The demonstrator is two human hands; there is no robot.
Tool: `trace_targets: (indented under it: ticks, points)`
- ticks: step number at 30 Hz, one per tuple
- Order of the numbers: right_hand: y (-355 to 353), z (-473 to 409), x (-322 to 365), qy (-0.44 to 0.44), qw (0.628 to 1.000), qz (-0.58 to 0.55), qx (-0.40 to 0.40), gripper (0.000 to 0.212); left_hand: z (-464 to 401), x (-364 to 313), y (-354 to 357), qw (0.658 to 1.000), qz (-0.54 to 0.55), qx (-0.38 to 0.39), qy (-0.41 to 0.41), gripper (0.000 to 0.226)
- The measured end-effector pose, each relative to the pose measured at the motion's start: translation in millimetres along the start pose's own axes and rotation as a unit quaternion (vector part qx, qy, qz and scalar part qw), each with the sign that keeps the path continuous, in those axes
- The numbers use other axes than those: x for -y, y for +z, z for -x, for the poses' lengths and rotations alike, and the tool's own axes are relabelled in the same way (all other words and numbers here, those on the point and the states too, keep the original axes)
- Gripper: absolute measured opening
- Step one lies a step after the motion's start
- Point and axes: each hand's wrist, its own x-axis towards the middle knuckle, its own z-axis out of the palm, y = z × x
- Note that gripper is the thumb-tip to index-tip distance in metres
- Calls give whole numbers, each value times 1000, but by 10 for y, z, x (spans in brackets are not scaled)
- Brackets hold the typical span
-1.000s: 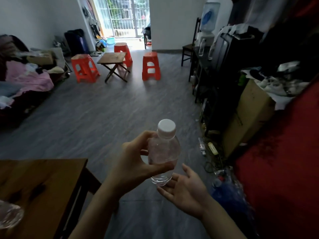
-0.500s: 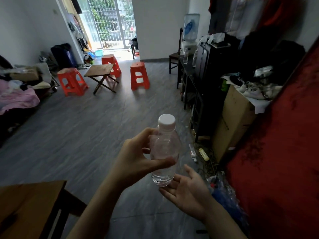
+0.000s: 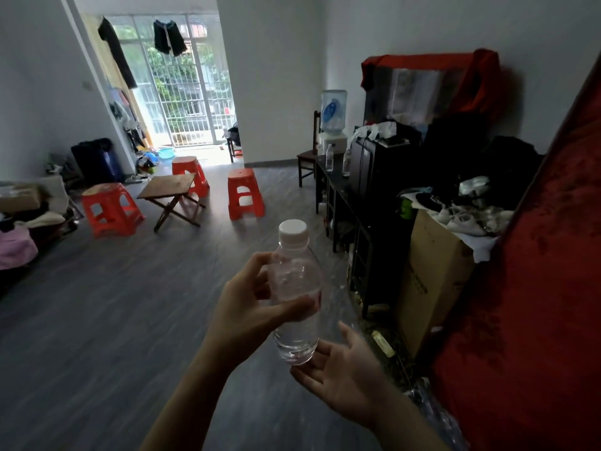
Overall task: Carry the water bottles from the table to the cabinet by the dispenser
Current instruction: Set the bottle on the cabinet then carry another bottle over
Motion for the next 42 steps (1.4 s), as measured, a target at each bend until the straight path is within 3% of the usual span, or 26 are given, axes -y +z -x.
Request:
trace_targets:
  ticks: [9,19,32,42]
  points:
    - [593,-551,413,-50,999,14,-6,75,-763,190,-366,998,64,12,21,64]
    - [752,-1305,1018,-29,999,18,-2,75,-1651,598,-485,998,60,11,10,59]
    - [871,-2646,2669,-9,999,44,22,84,-3580,1152,-315,999,37,-4,20,66]
    - [989,-3655,3387,12,998,48,26,86,-4720,1787,-424,1000,0,-2,12,71]
